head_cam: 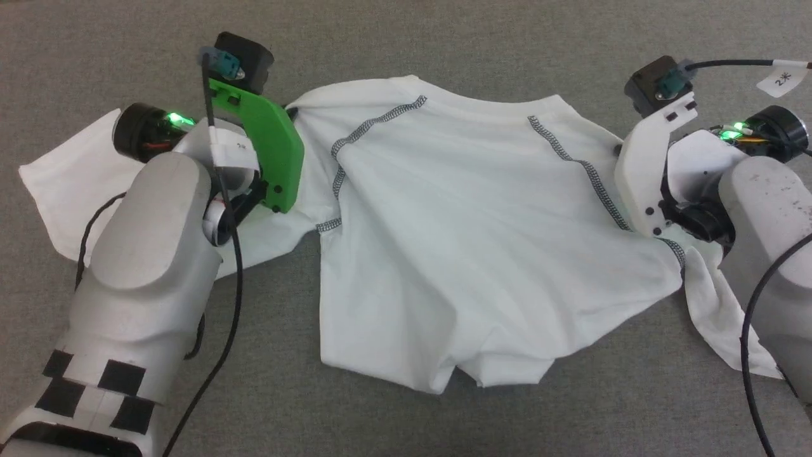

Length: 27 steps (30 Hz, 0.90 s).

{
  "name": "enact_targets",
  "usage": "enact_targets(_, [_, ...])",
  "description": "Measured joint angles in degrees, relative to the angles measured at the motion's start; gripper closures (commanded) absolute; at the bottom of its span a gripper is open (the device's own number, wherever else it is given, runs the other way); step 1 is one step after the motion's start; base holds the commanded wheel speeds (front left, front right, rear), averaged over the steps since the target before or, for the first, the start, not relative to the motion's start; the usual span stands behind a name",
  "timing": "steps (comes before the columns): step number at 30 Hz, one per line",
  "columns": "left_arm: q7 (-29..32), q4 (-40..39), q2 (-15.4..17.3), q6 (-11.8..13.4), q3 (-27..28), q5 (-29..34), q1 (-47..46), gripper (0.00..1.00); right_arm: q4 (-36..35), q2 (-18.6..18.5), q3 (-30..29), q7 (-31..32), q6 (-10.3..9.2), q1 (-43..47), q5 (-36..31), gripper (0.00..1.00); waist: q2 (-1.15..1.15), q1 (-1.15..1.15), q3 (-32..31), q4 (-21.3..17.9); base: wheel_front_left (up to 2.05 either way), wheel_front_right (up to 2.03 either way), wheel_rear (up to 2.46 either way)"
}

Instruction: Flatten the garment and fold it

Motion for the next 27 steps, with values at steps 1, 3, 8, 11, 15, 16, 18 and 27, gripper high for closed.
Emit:
enact_targets(1, [-0.9,-0.4,0.2,0.0,0.1,-0.4,-0.4,1.0,-0.3,-0.5,0.2,-0.5,0.0,-0.2,0.0,1.0,0.0,0.0,0.0,-0.1,0.0,0.0,0.0])
enact_targets(3, [-4.1,-1.7,0.7,0.0,0.7,-1.4,-1.9,1.0,-1.2,-1.7,0.0,-2.3,0.0,-1.6,0.0,1.0,0.0,0.0,-0.1,-0.4,0.0,0.0,0.0])
enact_targets(8, [-10.0,-4.3,4.3,-0.3,1.3,-0.1,-8.2,1.0,-3.5,-3.6,-2.0,-5.6,0.0,-8.6,-1.7,1.0,0.0,0.0,0.0,-0.8,0.0,0.0,0.0])
enact_targets(11, [-12.5,-4.7,6.1,-0.1,2.3,1.3,-12.2,1.0,-4.7,-3.7,-3.3,-7.2,0.01,-13.5,-3.1,1.0,0.0,0.0,0.4,-1.0,0.0,0.0,0.0])
enact_targets(15, [-16.4,-5.3,7.6,2.5,4.5,3.7,-18.3,1.0,-5.7,-3.6,-5.8,-9.8,0.04,-20.4,-5.7,1.0,0.0,0.0,1.4,-1.3,0.0,0.0,0.0])
enact_targets(16, [-17.6,-5.3,7.9,3.2,5.2,4.3,-20.1,1.0,-5.9,-3.4,-6.5,-10.6,0.13,-22.4,-6.4,1.0,0.0,0.0,1.8,-1.3,0.0,0.0,0.0])
enact_targets(18, [-19.7,-5.2,8.6,4.3,6.1,5.0,-23.3,1.0,-6.2,-3.0,-8.0,-12.2,0.27,-26.0,-8.2,1.0,0.0,0.0,2.5,-1.5,0.0,0.0,0.0])
enact_targets(27, [-28.6,-4.2,9.9,9.1,8.8,8.6,-35.9,1.0,-5.9,0.8,-16.6,-20.5,0.53,-39.3,-17.6,1.0,0.0,0.01,5.8,-2.0,0.0,0.0,0.0])
